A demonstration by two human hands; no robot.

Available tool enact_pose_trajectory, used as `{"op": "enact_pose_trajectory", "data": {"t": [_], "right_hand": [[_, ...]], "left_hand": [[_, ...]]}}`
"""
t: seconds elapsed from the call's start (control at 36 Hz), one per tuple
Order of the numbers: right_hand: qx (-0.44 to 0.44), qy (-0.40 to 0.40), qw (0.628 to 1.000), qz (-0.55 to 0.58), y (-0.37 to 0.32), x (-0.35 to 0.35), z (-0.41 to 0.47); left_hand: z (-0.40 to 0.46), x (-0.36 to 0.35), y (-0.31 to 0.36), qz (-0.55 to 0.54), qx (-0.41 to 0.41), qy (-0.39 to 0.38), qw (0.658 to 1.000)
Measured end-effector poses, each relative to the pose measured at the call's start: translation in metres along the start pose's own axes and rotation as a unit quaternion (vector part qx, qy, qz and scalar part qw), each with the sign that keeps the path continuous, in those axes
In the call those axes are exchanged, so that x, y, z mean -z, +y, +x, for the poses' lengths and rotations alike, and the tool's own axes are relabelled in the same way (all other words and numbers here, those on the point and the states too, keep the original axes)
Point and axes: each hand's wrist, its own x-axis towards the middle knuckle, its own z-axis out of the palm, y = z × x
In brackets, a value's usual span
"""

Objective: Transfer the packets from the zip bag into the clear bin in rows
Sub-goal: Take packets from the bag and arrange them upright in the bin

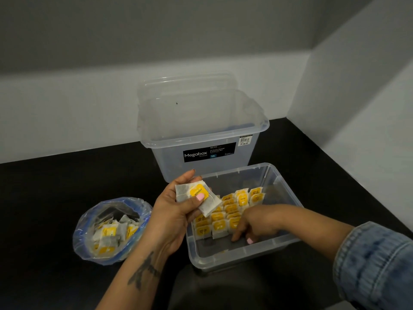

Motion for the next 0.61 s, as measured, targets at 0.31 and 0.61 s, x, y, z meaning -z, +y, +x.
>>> {"op": "enact_pose_trajectory", "data": {"t": [0.31,0.61], "right_hand": [[0.033,0.041,0.983,0.177,0.0,0.031,-0.032],[0.06,0.138,0.803,0.577,-0.027,0.03,-0.041]], "left_hand": [[0.007,-0.01,-0.006,0.001,-0.018,0.016,1.0],[0.007,-0.025,-0.013,0.002,-0.065,0.011,0.998]]}}
